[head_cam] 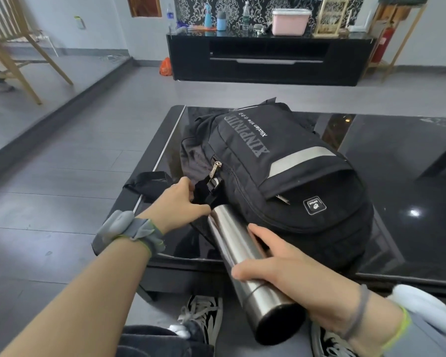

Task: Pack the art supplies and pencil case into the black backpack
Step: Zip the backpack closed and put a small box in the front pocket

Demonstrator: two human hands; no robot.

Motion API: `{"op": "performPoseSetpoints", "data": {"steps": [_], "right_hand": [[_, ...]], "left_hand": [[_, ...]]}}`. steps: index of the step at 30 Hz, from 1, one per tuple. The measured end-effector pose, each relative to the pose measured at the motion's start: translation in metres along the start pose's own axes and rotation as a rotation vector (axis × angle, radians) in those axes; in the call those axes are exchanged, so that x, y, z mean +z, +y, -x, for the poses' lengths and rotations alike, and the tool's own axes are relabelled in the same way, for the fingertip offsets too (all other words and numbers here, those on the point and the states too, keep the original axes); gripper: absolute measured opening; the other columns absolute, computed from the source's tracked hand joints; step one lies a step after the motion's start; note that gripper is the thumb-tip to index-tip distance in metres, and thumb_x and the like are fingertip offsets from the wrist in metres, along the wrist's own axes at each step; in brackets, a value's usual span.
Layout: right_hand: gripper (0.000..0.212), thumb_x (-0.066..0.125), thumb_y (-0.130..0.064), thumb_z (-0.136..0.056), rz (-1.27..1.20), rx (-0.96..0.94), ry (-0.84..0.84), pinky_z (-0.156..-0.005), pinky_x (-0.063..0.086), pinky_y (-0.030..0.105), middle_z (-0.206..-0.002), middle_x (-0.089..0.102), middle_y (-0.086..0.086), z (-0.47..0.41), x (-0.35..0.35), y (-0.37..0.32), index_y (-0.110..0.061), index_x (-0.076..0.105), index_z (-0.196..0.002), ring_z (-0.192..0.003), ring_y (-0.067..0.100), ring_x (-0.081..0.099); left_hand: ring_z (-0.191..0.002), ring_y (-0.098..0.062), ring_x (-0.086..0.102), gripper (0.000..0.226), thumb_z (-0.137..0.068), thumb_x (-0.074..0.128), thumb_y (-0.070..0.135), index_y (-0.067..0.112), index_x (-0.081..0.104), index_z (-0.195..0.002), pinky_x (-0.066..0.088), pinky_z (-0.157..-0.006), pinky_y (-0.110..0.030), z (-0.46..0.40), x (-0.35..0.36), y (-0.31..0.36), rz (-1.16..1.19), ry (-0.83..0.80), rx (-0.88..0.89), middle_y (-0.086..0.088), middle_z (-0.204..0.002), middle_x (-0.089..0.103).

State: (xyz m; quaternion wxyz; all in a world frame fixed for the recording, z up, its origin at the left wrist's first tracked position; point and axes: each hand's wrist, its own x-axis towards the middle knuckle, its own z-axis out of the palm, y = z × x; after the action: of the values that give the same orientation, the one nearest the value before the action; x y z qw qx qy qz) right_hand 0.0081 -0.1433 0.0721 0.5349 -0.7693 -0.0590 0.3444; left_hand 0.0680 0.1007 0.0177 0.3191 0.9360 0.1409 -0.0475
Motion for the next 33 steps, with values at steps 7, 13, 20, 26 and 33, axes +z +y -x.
{"op": "performPoseSetpoints", "data": {"steps": [7, 13, 20, 26, 33], "right_hand": [[0.091, 0.078, -0.046, -0.068, 0.336, -0.004, 0.086, -0.078, 0.039, 0.013, -0.117, 0.046, -0.020, 0.004, -0.012, 0.009, -0.034, 0.032, -0.146, -0.108, 0.001, 0.047], [0.057, 0.075, -0.051, -0.066, 0.455, -0.003, 0.166, -0.083, 0.051, 0.025, -0.103, 0.052, -0.015, -0.011, -0.003, 0.011, -0.024, 0.047, -0.108, -0.095, 0.006, 0.055], [0.056, 0.074, -0.047, -0.073, 0.480, -0.092, 0.211, -0.078, 0.045, 0.024, -0.113, 0.054, -0.005, -0.040, 0.015, 0.014, -0.023, 0.046, -0.114, -0.097, 0.014, 0.053], [0.072, 0.074, -0.040, -0.077, 0.501, -0.226, 0.291, -0.097, 0.040, 0.032, -0.136, 0.049, 0.005, -0.085, 0.032, 0.008, -0.016, 0.039, -0.135, -0.126, 0.025, 0.047], [0.056, 0.071, -0.034, -0.081, 0.657, -0.383, 0.412, -0.086, 0.041, 0.033, -0.123, 0.051, 0.011, -0.149, 0.048, -0.011, -0.009, 0.042, -0.121, -0.116, 0.031, 0.052]], "left_hand": [[-0.108, -0.037, 0.055, 0.075, -0.074, 0.079, 0.058, 0.009, 0.036, -0.111, 0.049, -0.089, -0.044, -0.014, 0.031, 0.007, -0.139, 0.220, -0.030, -0.015, -0.121, 0.048], [-0.101, -0.043, 0.065, 0.022, -0.097, 0.052, 0.027, 0.011, 0.044, -0.110, 0.037, -0.067, -0.039, -0.021, 0.041, 0.014, -0.475, 0.332, -0.041, -0.014, -0.120, 0.055], [-0.095, -0.041, 0.064, 0.013, -0.098, 0.046, 0.026, 0.014, 0.046, -0.097, 0.036, -0.067, -0.037, -0.021, 0.033, 0.017, -0.486, 0.343, -0.038, -0.013, -0.107, 0.064], [-0.092, -0.041, 0.061, 0.016, -0.098, 0.046, 0.027, 0.013, 0.047, -0.093, 0.040, -0.068, -0.036, -0.016, 0.021, 0.010, -0.421, 0.311, -0.010, -0.013, -0.093, 0.059], [-0.092, -0.041, 0.062, 0.017, -0.098, 0.047, 0.025, 0.012, 0.039, -0.090, 0.038, -0.068, -0.037, -0.019, 0.025, 0.006, -0.422, 0.266, 0.069, -0.016, -0.100, 0.063]]}}
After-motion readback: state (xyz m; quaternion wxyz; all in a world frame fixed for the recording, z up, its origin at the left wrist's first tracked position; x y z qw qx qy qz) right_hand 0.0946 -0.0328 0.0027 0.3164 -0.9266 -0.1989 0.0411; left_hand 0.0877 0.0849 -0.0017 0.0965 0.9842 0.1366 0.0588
